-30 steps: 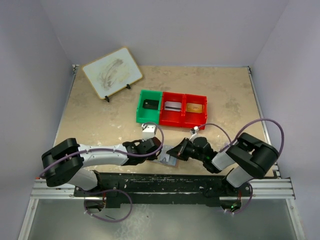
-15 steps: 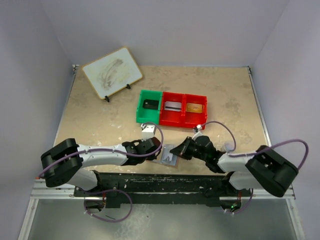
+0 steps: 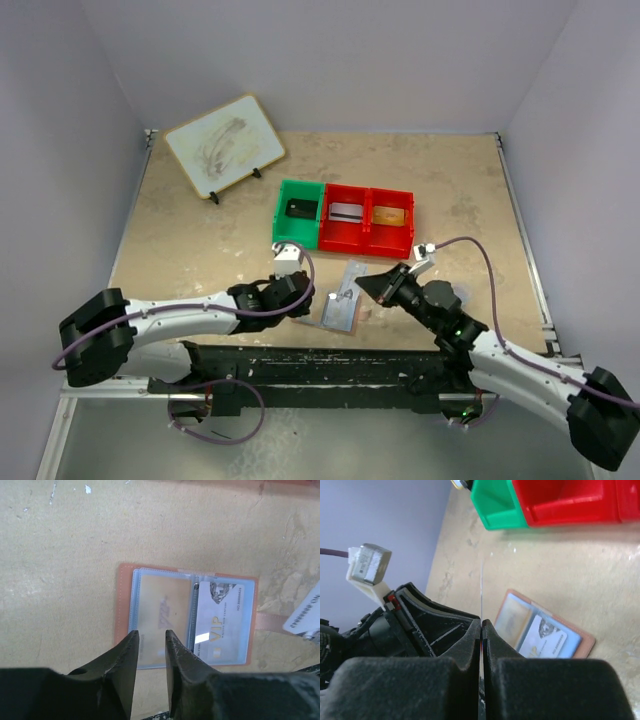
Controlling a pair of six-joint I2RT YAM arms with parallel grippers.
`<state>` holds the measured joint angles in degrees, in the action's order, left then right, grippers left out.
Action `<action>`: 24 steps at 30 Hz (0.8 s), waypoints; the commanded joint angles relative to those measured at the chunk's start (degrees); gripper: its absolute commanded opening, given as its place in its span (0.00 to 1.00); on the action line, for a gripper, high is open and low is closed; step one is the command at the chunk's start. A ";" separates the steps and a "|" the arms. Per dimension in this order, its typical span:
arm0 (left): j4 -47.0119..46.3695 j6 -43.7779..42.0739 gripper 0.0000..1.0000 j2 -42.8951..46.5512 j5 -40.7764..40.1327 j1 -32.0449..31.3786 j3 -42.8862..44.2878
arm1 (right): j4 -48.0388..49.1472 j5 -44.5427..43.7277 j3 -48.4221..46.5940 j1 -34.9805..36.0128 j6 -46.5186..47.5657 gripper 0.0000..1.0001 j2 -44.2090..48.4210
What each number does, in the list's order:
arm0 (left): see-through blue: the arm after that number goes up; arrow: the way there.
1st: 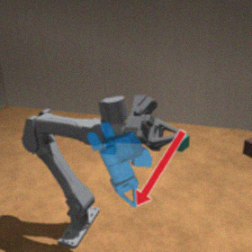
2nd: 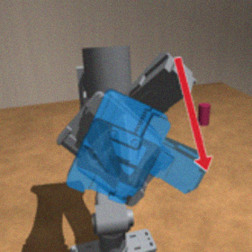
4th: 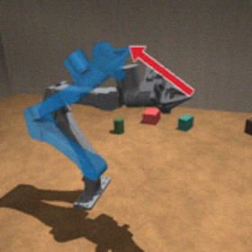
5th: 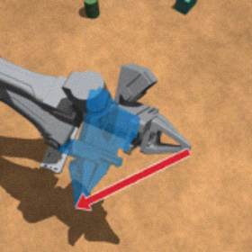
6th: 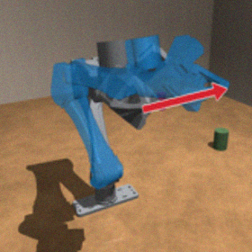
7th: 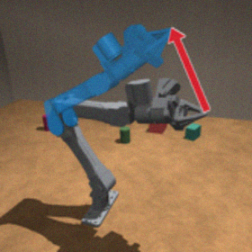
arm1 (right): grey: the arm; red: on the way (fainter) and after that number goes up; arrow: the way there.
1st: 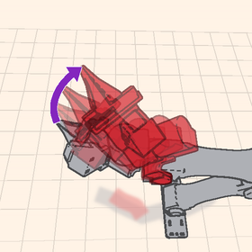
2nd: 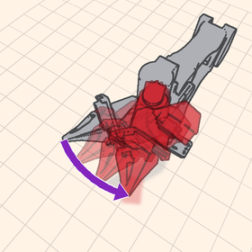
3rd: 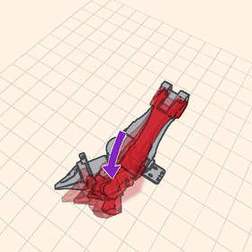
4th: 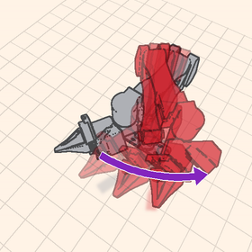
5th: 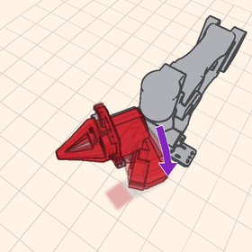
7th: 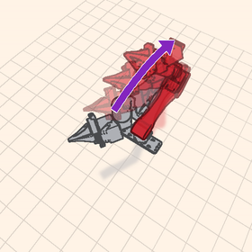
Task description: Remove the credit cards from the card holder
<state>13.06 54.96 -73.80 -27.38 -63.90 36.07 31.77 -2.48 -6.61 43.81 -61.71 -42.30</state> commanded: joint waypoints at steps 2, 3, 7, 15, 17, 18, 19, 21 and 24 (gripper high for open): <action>3.07 0.28 0.34 3.10 -5.10 -0.09 0.42 | -3.10 -5.95 -0.83 -0.22 11.76 0.00 8.44; 4.01 0.13 0.38 3.44 -5.85 0.06 0.67 | -3.73 -6.34 -1.02 -0.22 13.39 0.00 9.87; 8.01 -1.39 0.50 5.73 -7.53 1.54 2.13 | -4.40 -6.23 -1.59 -0.22 20.39 0.00 14.30; 10.97 -7.38 0.61 12.28 -1.81 15.37 3.15 | -0.55 -5.37 -5.33 -0.22 36.03 0.00 11.98; 13.83 -7.87 0.63 13.03 -1.50 19.32 5.03 | 0.24 -5.00 -7.18 -0.22 40.45 0.00 9.95; 14.92 -8.01 0.64 13.43 -1.56 20.75 5.93 | 0.22 -5.22 -8.29 -0.22 42.54 0.00 8.94; 15.50 -8.52 0.66 13.72 -0.84 22.01 7.21 | 0.33 -5.44 -9.37 -0.22 44.49 0.00 7.91; 18.64 -9.20 0.68 13.74 0.19 23.91 10.67 | 0.88 -5.51 -11.45 -0.22 48.63 0.00 5.80; 23.69 -11.84 0.69 14.04 -3.38 24.28 15.68 | -0.46 -4.08 -15.06 -0.22 55.91 0.00 2.04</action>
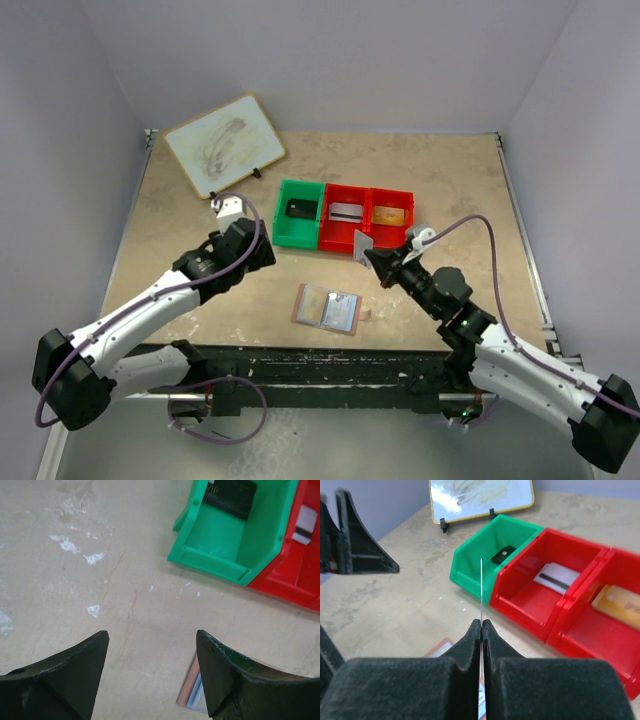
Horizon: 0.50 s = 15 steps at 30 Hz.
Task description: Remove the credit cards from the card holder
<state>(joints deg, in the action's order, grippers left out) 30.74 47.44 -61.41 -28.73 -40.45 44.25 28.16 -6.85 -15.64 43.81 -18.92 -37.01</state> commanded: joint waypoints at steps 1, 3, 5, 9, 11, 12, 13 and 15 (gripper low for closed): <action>7.26 -5.73 0.69 1.91 -4.55 0.83 8.52 | 1.93 -0.30 -7.21 -0.22 14.34 0.00 -4.42; 9.56 -8.60 0.69 2.30 -10.48 0.91 10.10 | -0.06 -2.03 -9.43 -0.22 16.86 0.00 -6.82; 12.22 -11.44 0.70 3.03 -14.14 0.90 12.03 | -3.52 -4.54 -12.58 -0.21 21.87 0.00 -9.81; 9.75 -14.43 0.70 8.45 -18.58 0.90 9.47 | -7.91 -6.85 -17.61 -0.24 26.58 0.00 -15.21; 7.11 -14.46 0.71 11.55 -19.09 0.90 6.53 | -6.80 -7.05 -19.03 -0.22 29.35 0.00 -18.11; 6.05 -14.17 0.71 12.78 -18.96 0.84 4.91 | -6.77 -6.85 -20.16 -0.22 30.58 0.00 -19.61; 5.24 -13.55 0.71 13.65 -18.97 0.89 3.52 | -6.82 -6.46 -21.25 -0.22 31.56 0.00 -21.37; 3.64 -12.45 0.72 14.26 -18.23 0.89 0.66 | -6.92 -6.17 -23.72 -0.22 33.09 0.00 -25.50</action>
<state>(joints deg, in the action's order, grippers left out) 38.04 35.77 -48.51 -44.77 -39.81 49.10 20.93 -11.51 -34.00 43.81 7.29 -57.49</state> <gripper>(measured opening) 0.714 0.008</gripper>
